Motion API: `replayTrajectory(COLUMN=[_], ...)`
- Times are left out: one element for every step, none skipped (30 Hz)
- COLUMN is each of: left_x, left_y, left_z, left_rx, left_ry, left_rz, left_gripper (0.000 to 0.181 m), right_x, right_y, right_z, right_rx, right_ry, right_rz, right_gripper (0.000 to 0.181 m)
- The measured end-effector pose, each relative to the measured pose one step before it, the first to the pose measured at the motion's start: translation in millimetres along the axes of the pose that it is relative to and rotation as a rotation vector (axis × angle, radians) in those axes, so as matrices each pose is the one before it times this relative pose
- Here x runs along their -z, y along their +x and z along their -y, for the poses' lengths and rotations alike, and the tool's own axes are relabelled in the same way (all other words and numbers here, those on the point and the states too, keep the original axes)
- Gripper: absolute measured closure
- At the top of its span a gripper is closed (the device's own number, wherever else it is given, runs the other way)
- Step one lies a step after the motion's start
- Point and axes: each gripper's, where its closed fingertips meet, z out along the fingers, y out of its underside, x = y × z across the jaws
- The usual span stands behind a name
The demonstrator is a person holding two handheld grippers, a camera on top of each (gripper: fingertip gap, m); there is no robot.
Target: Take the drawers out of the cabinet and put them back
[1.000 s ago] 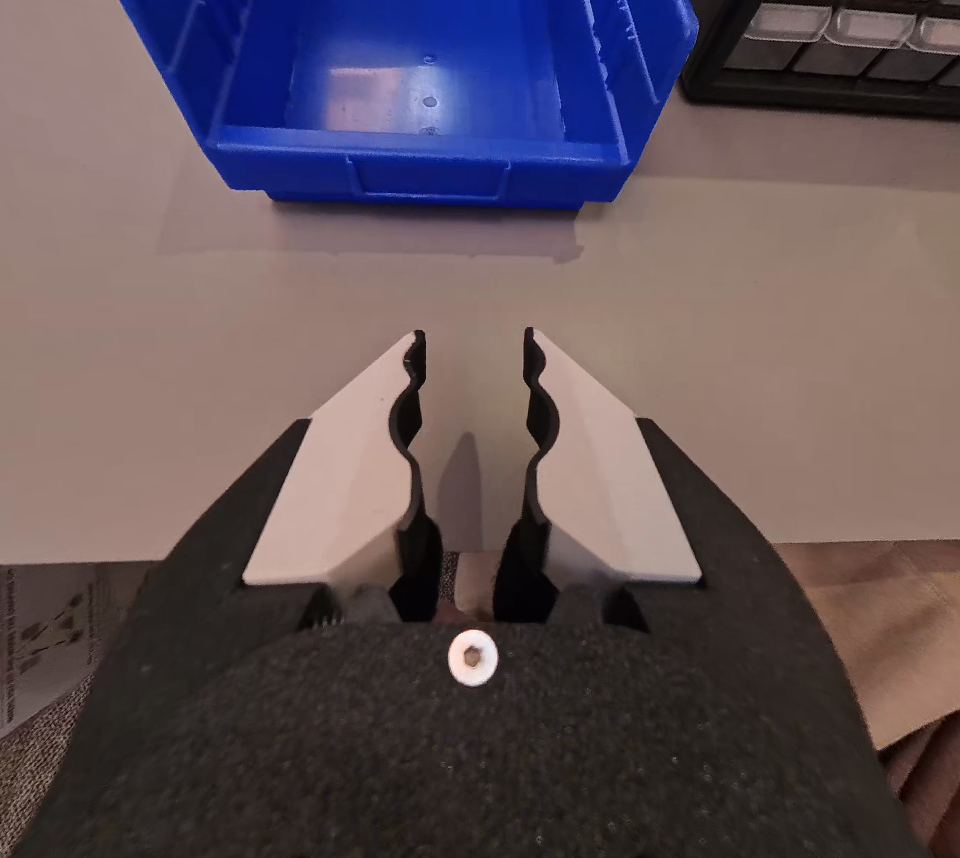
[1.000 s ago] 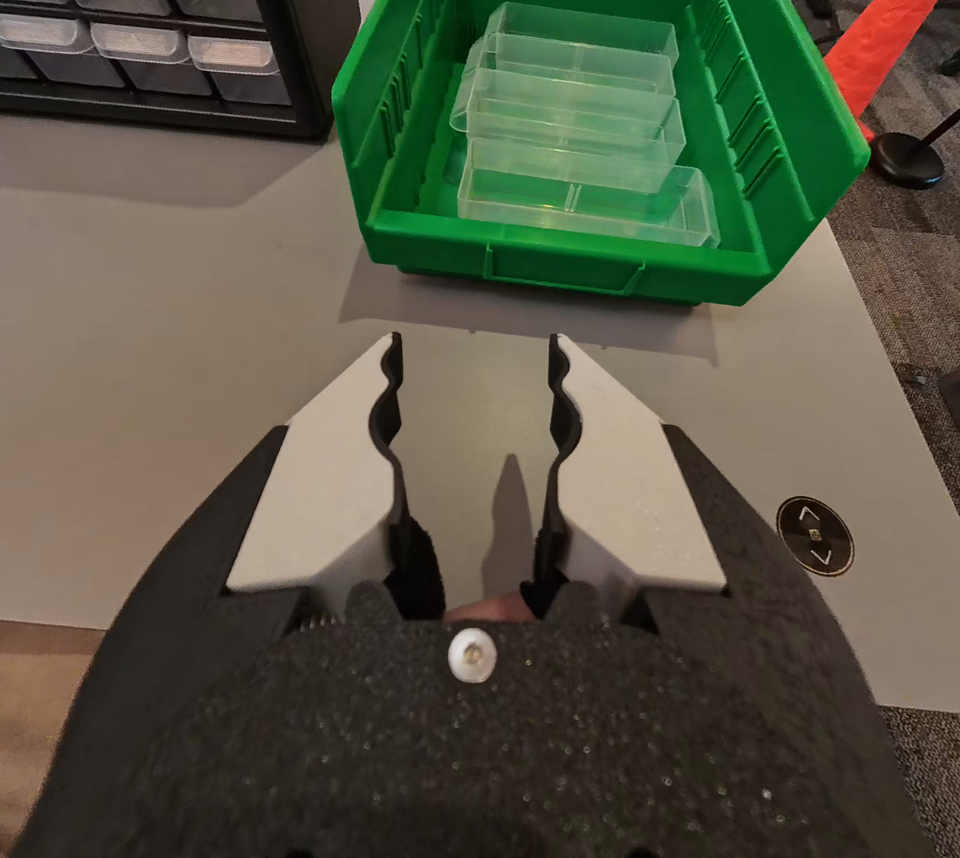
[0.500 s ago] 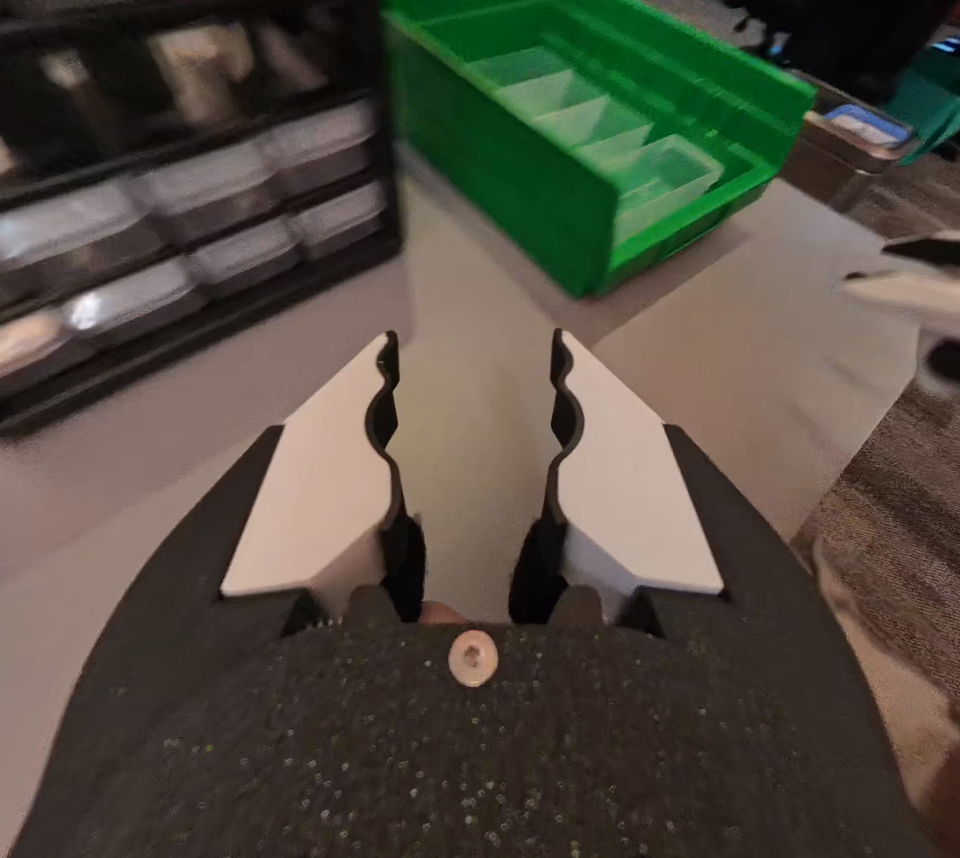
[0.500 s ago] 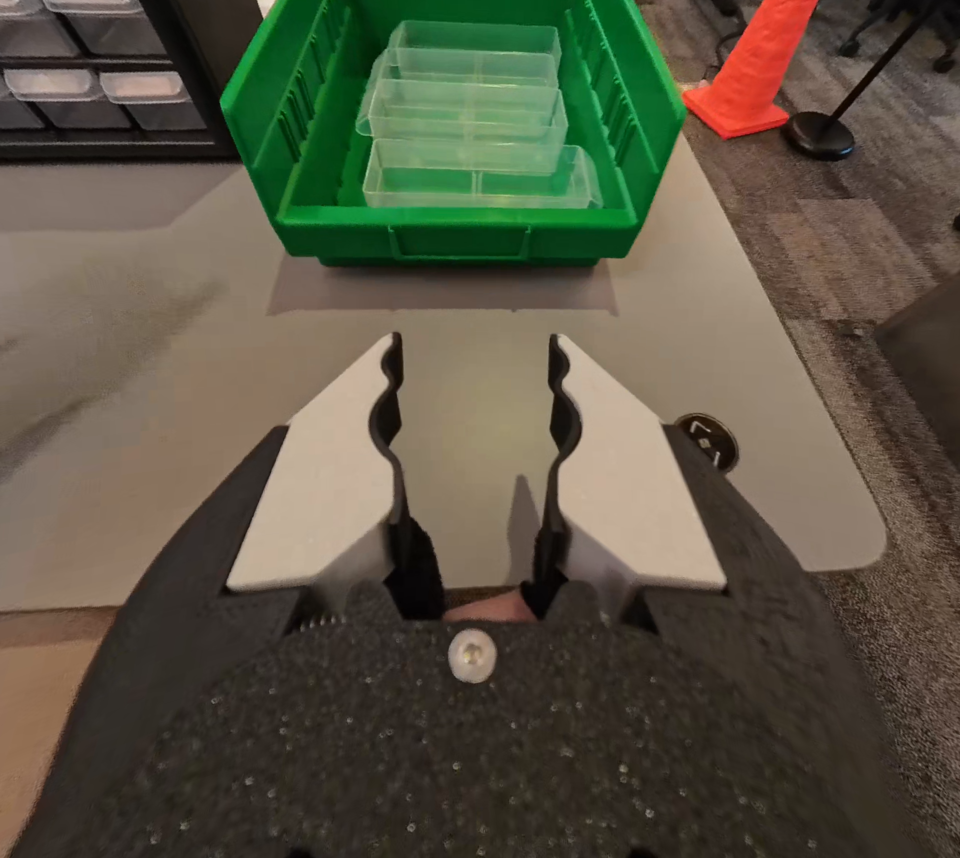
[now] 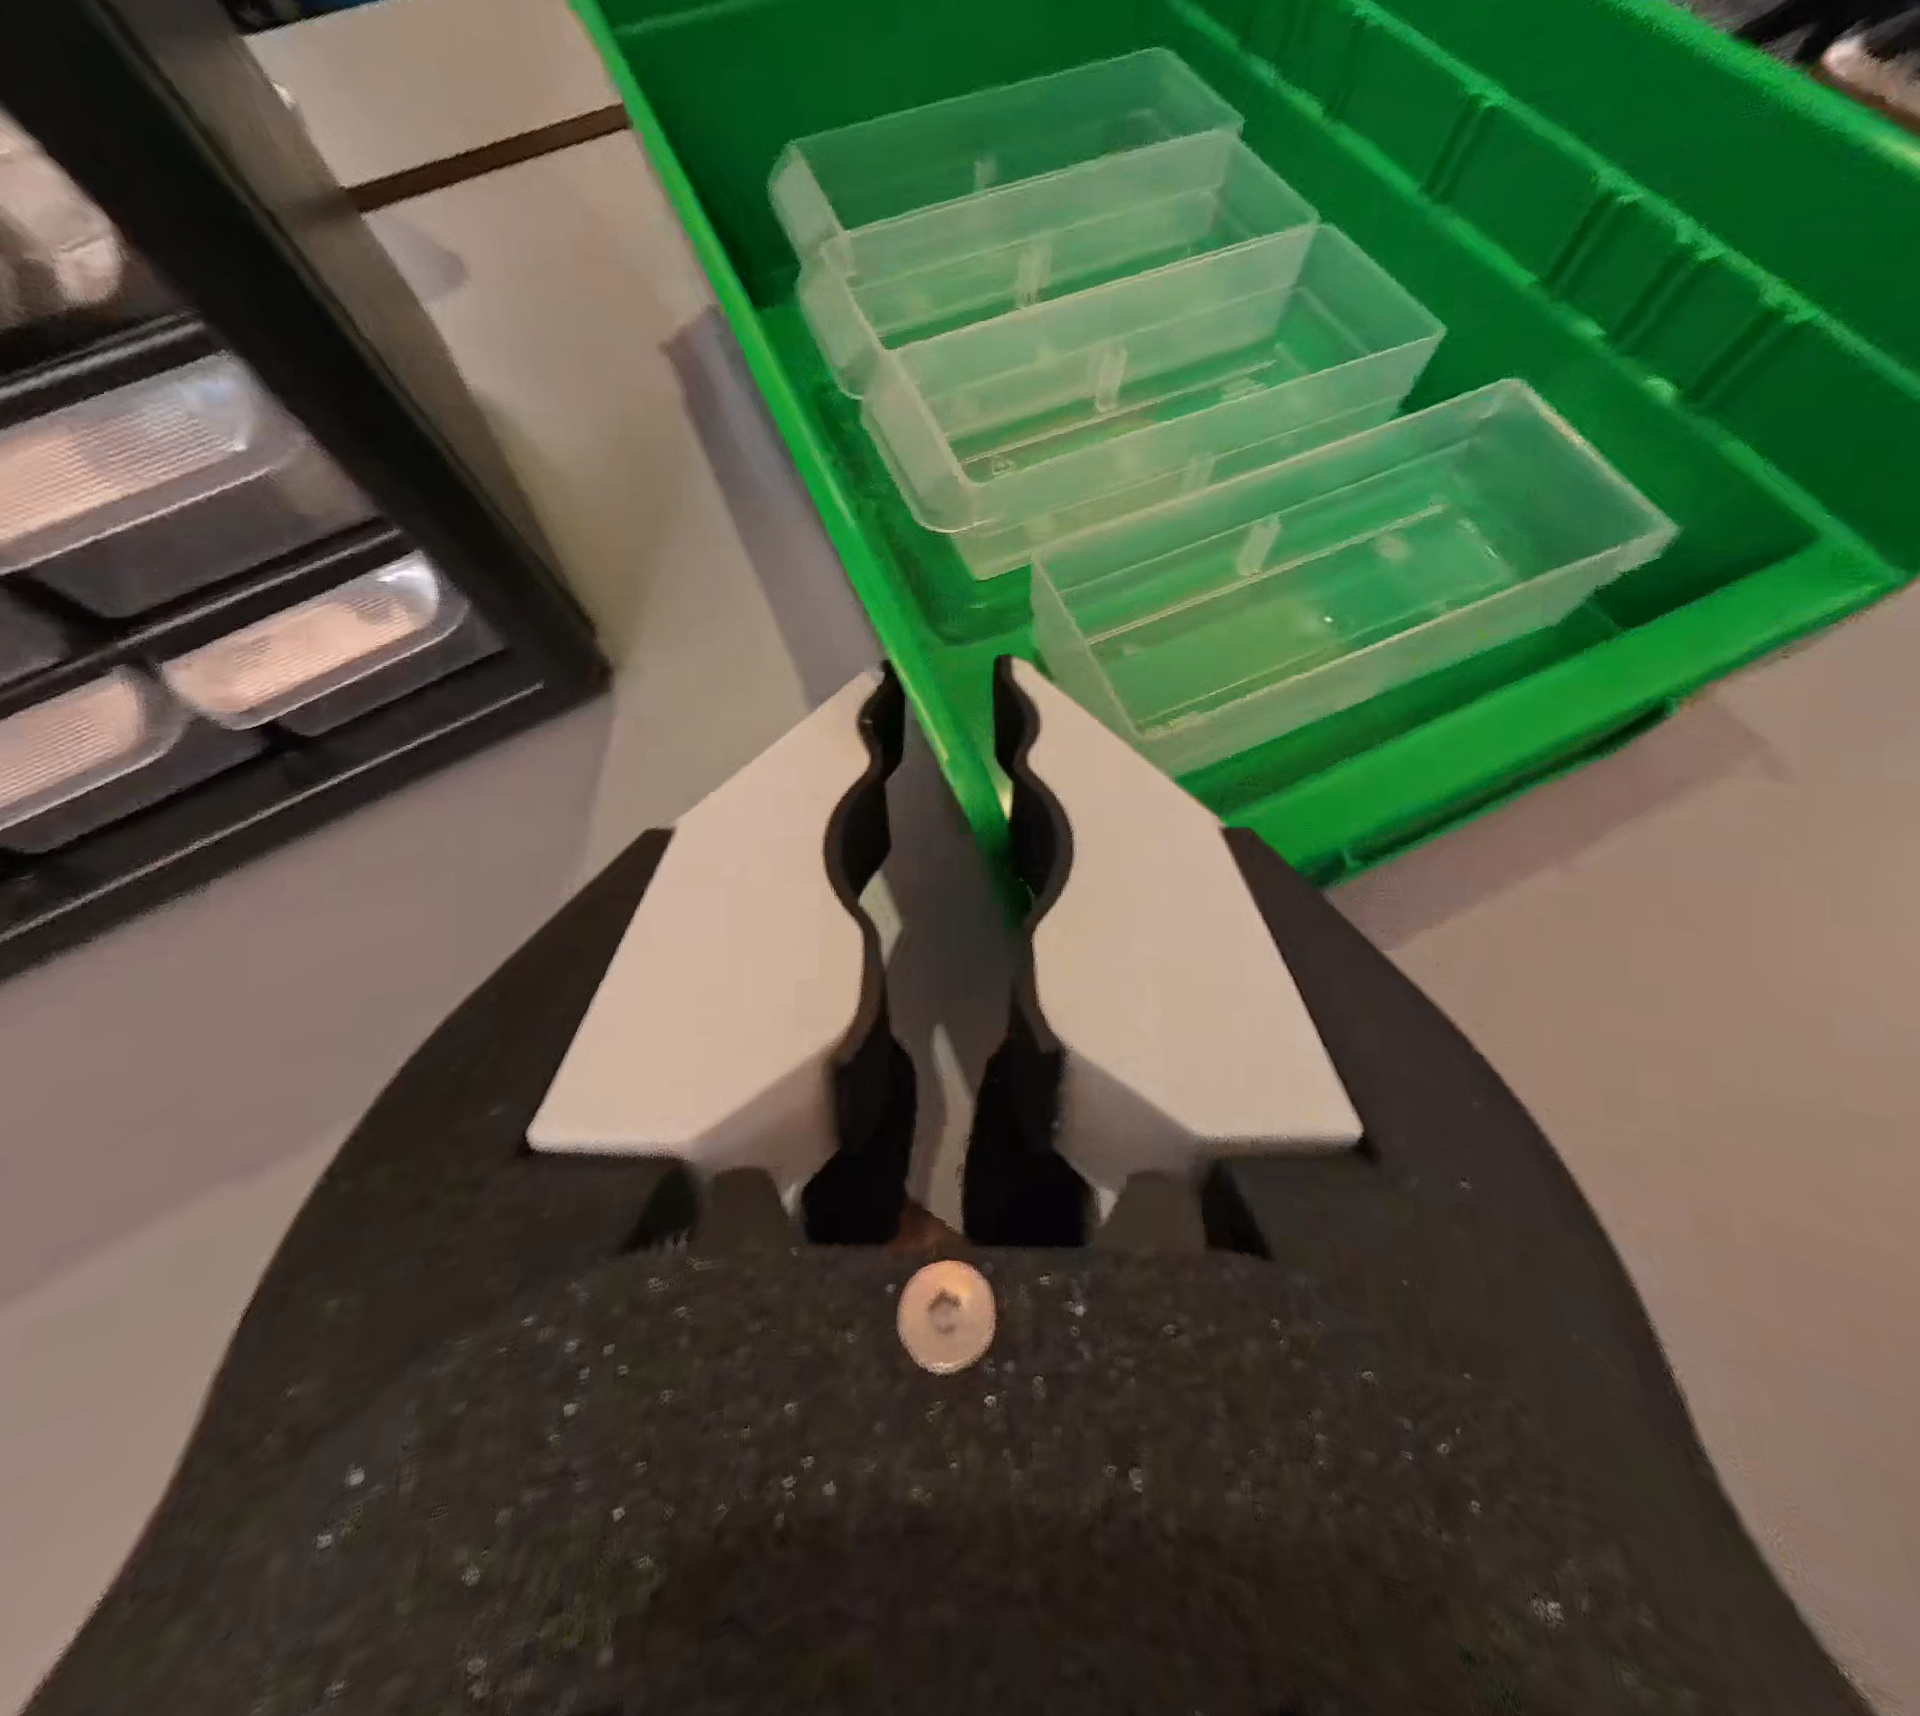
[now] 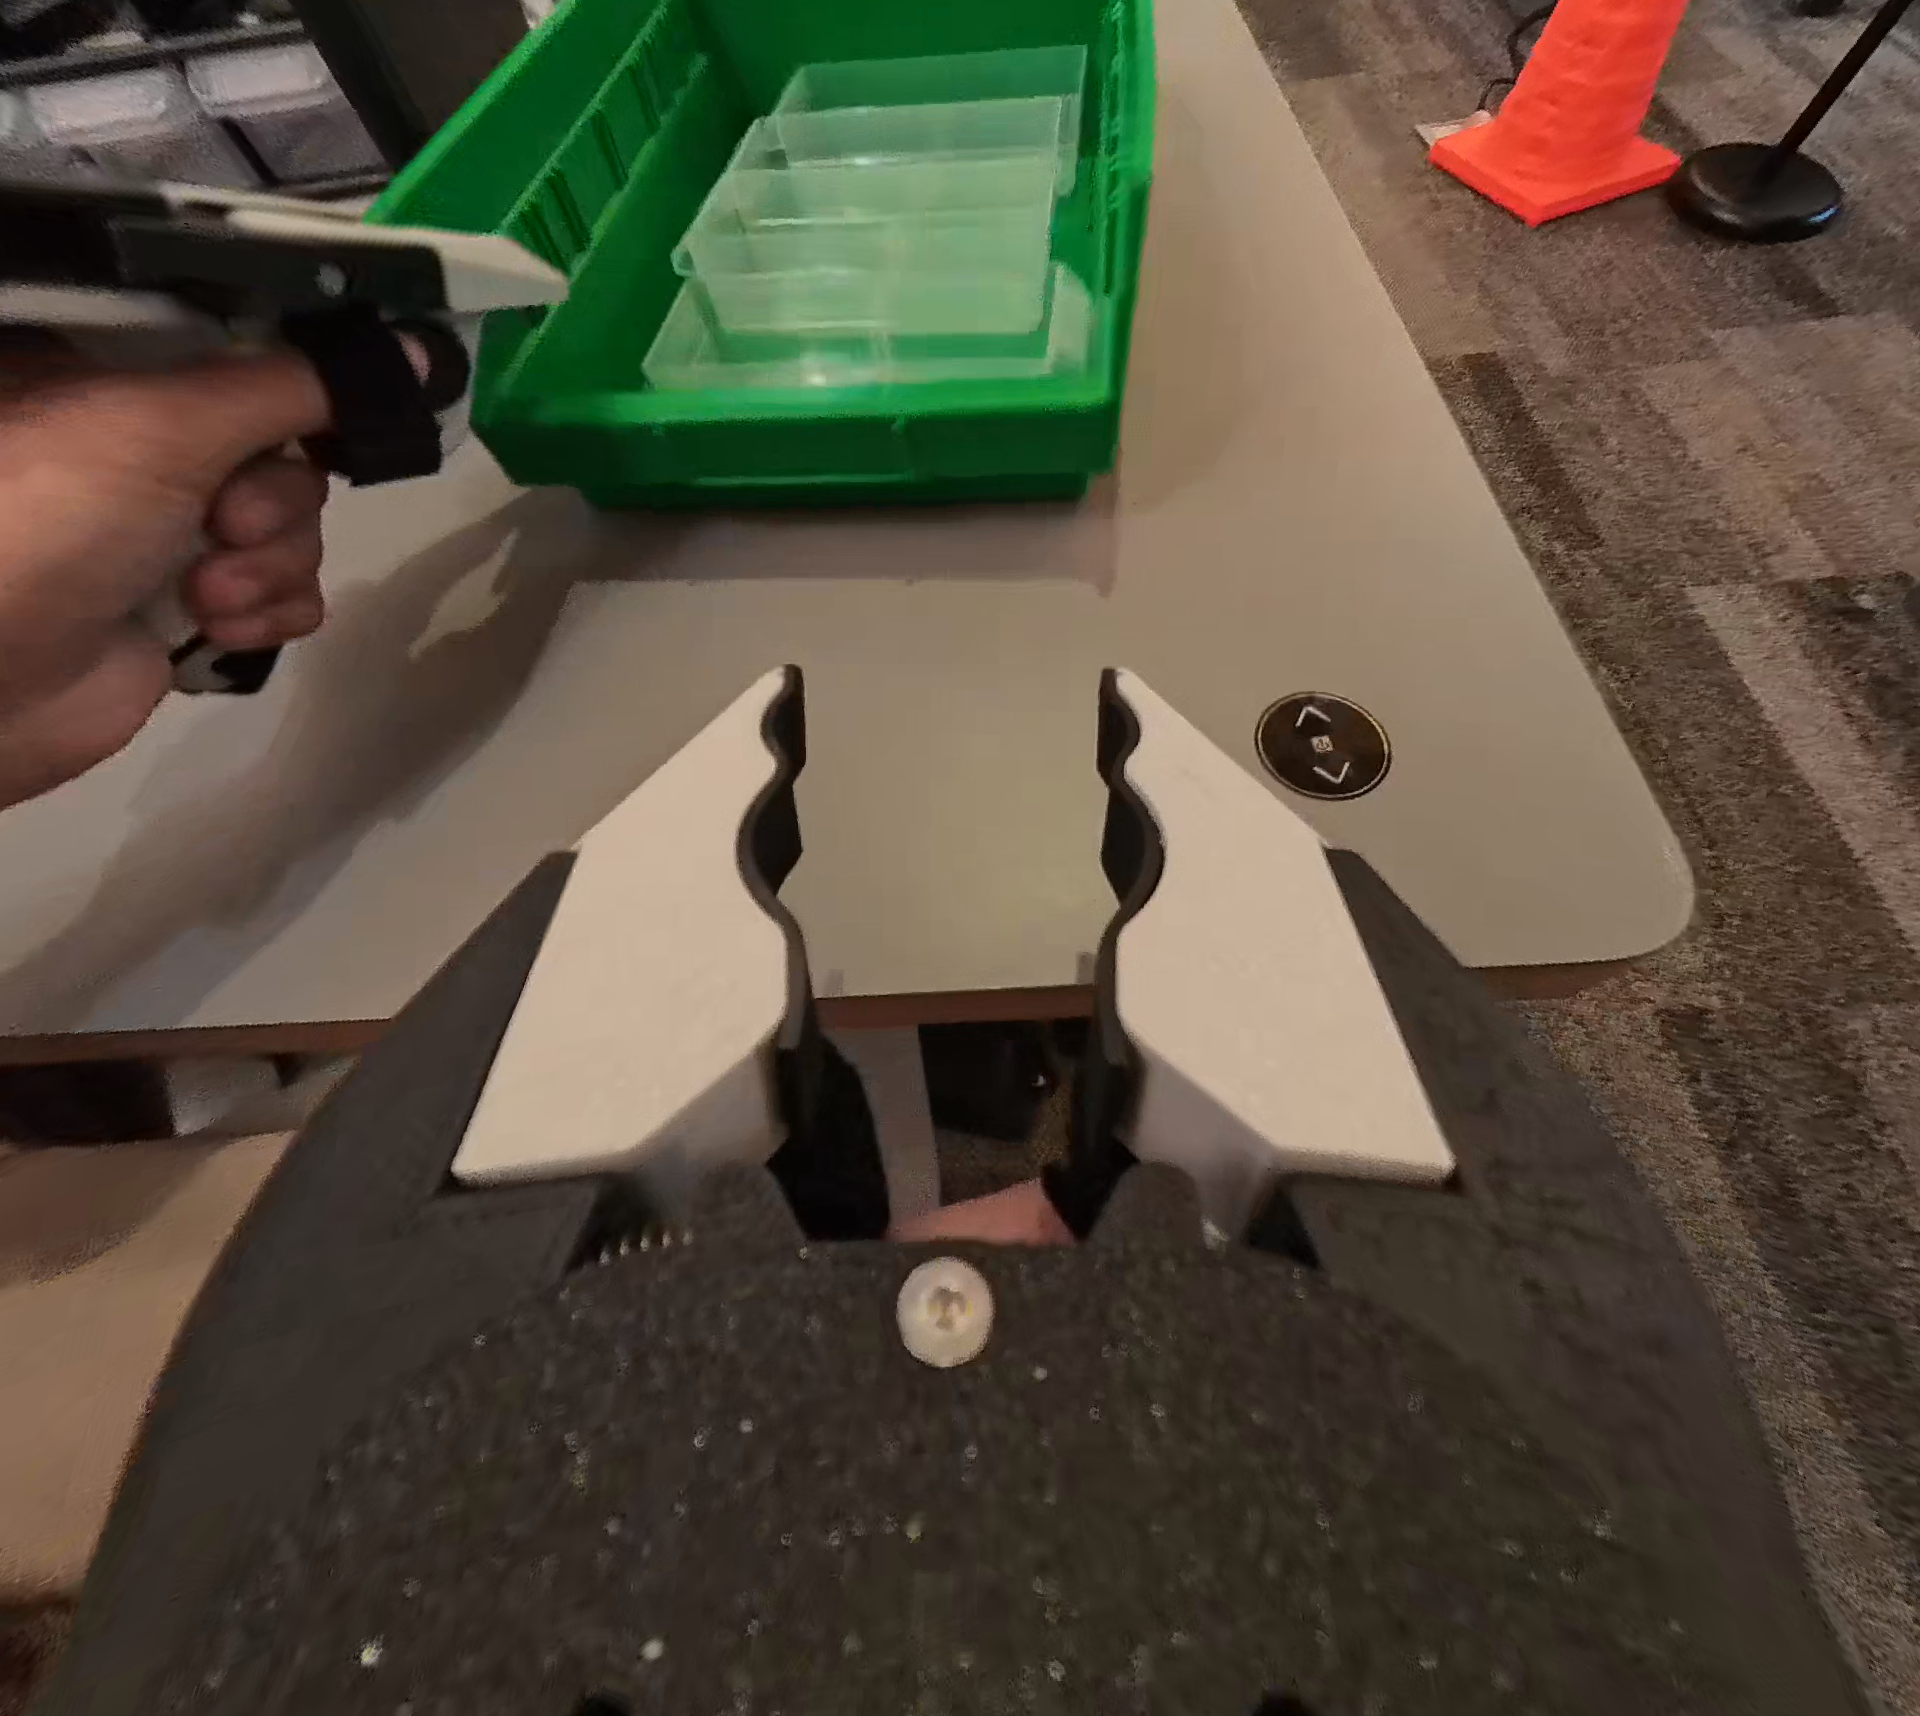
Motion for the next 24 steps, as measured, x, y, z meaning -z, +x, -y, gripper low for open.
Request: replayTrajectory(left_x=[4.83, 5.21, 5.66, 6.35, 7.06, 7.67, 8.72, 9.68, 9.63, 10.16, 10.95, 11.04, 10.82, 10.7, 10.78, 10.74, 10.74, 11.15, 12.45, 13.53, 13.56, 13.05, 12.15, 11.15], left_y=[-4.46, -5.71, -6.47, -3.17, -0.57, -1.17, -2.42, -1.94, -0.54, -2.36, -3.95, -3.06, -2.29, -4.23, -5.45, -5.26, -6.83, -8.96, -8.29, -5.7, -4.32, -4.39, -5.11, -7.15], left_z=[-3.05, -3.59, -4.07, -4.15, -4.36, -4.86, -5.44, -5.81, -6.41, -6.4, -7.09, -7.15, -7.06, -7.31, -7.2, -7.47, -7.86, -8.11, -9.23, -10.69, -11.16, -10.44, -9.87, -8.5], left_rx=[-0.0039, -0.0111, -0.022, -0.0147, 0.0111, -0.0074, -0.0283, -0.0162, -0.0165, -0.022, -0.0192, -0.0022, -0.0079, -0.0275, -0.0279, -0.0223, -0.0063, 0.0025, -0.0128, -0.0188, -0.011, 0.0035, 0.013, 0.0209], left_ry=[0.002, 0.0004, -0.0037, -0.002, -0.002, -0.0025, -0.0061, -0.007, -0.0027, 0.0022, -0.0035, -0.0091, -0.0077, -0.0058, -0.0095, -0.0122, -0.0154, -0.0202, -0.0221, -0.016, -0.0058, 0.0008, 0.0027, -0.0001], left_rz=[0.0038, 0.003, 0.0027, -0.0297, -0.0497, -0.0388, -0.0234, -0.0295, -0.045, -0.0317, -0.0249, -0.0375, -0.0475, -0.0317, -0.026, -0.0362, -0.0302, -0.015, -0.0112, -0.0176, -0.0157, -0.0056, 0.0029, 0.0181], left_gripper=[0.169, 0.173, 0.177, 0.178, 0.178, 0.178, 0.178, 0.178, 0.178, 0.178, 0.178, 0.179, 0.179, 0.179, 0.179, 0.179, 0.179, 0.179, 0.179, 0.179, 0.179, 0.179, 0.179, 0.179], right_x=[1.94, 2.76, 3.62, 3.75, 3.6, 3.2, 2.69, 1.88, 1.15, 0.06, -1.38, -2.71, -3.48, -3.93, -3.79, -3.28, -2.63, -2.39, -2.83, -3.04, -3.14, -3.2, -3.5, -4.09], right_y=[0.33, 0.39, 1.85, 1.17, 0.19, 0.44, 0.76, 0.64, 0.35, -1.44, -4.47, -6.04, -6.19, -5.98, -7.72, -7.78, -5.65, -5.6, -7.06, -7.92, -8.05, -7.63, -7.56, -7.66], right_z=[1.8, 2.68, 3.05, 3.8, 4.6, 5.19, 5.63, 5.75, 4.94, 3.59, 1.51, -0.34, -0.7, -0.23, -0.07, 0.18, 1.12, 1.03, -0.46, -1.47, -1.5, -1.03, -1.46, -1.86], right_rx=[-0.0168, -0.0113, -0.009, -0.0068, -0.003, -0.0011, 0.0, 0.0016, 0.0011, -0.0001, 0.0015, 0.0026, 0.0047, 0.0018, 0.0, 0.0024, 0.0024, 0.0017, -0.0001, -0.0007, 0.0014, 0.0043, 0.0059, 0.0048], right_ry=[0.0074, 0.0099, 0.007, 0.006, 0.0057, 0.0035, 0.0028, 0.0018, -0.002, -0.0076, -0.0135, -0.0165, -0.0119, -0.0027, -0.0021, -0.0028, 0.0054, 0.0061, -0.0035, -0.0103, -0.0077, -0.0027, -0.0046, -0.0095], right_rz=[0.0098, 0.008, -0.0005, 0.0051, 0.0118, 0.0091, 0.0058, 0.0027, -0.0009, 0.0036, 0.0143, 0.0163, 0.0102, 0.0041, 0.0129, 0.0121, -0.0011, 0.0, 0.0099, 0.0149, 0.0132, 0.0094, 0.009, 0.0105], right_gripper=[0.125, 0.125, 0.125, 0.125, 0.124, 0.124, 0.124, 0.123, 0.123, 0.122, 0.122, 0.122, 0.121, 0.121, 0.12, 0.12, 0.12, 0.12, 0.12, 0.12, 0.12, 0.12, 0.12, 0.12])
